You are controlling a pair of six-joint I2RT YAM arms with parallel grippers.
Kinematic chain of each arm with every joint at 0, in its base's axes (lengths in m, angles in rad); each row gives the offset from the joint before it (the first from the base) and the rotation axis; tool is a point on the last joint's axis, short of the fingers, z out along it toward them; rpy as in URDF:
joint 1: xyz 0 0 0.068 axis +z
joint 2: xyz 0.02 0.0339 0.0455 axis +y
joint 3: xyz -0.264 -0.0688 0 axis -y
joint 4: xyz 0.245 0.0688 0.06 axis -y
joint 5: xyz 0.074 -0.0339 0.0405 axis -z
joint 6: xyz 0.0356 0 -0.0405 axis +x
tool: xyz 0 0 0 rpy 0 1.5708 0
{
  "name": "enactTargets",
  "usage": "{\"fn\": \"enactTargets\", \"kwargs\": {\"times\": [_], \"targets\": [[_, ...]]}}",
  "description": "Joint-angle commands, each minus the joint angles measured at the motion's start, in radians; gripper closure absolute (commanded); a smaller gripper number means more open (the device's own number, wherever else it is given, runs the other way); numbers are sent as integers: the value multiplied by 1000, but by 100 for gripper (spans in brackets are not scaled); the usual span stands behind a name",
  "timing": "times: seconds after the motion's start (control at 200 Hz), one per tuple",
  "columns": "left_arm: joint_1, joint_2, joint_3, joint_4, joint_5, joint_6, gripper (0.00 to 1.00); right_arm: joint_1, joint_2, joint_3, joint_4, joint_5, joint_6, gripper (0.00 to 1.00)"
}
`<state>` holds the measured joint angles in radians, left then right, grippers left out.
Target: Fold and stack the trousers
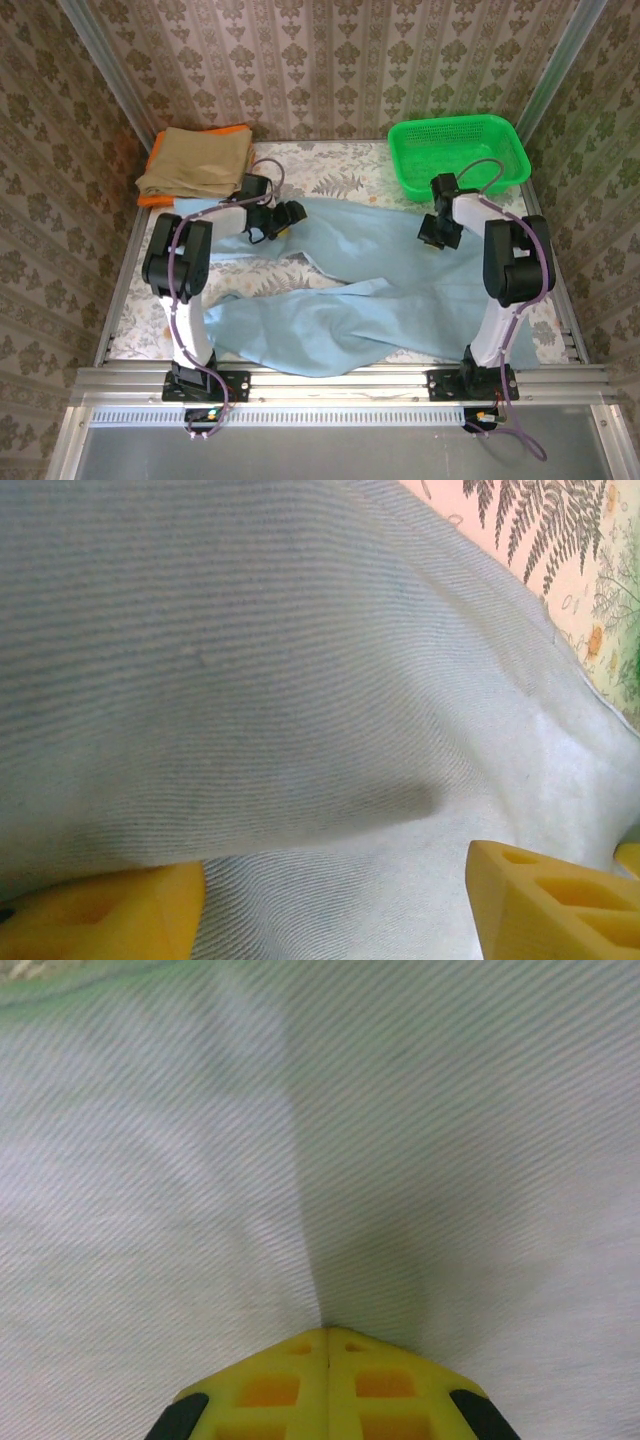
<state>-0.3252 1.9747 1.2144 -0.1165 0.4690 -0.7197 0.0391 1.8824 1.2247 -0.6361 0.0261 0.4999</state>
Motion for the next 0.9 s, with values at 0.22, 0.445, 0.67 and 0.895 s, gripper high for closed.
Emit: {"fn": "enactTargets", "kwargs": {"times": [0.22,0.445,0.67,0.895], "targets": [[11,-266,-69,-278,-140,163,4,87,-176,24,-91,76,-18,90],[13,-695,-332,-465,-380,97,0,410,-383,-180,-33,6,54,78],[174,-1184,-580,-670,-447,-63,0,729,-363,-146,80,-115,-35,55],[456,-1247,-592,-741,-341,-9,0,966,16,271,54,-146,-265,49]]}}
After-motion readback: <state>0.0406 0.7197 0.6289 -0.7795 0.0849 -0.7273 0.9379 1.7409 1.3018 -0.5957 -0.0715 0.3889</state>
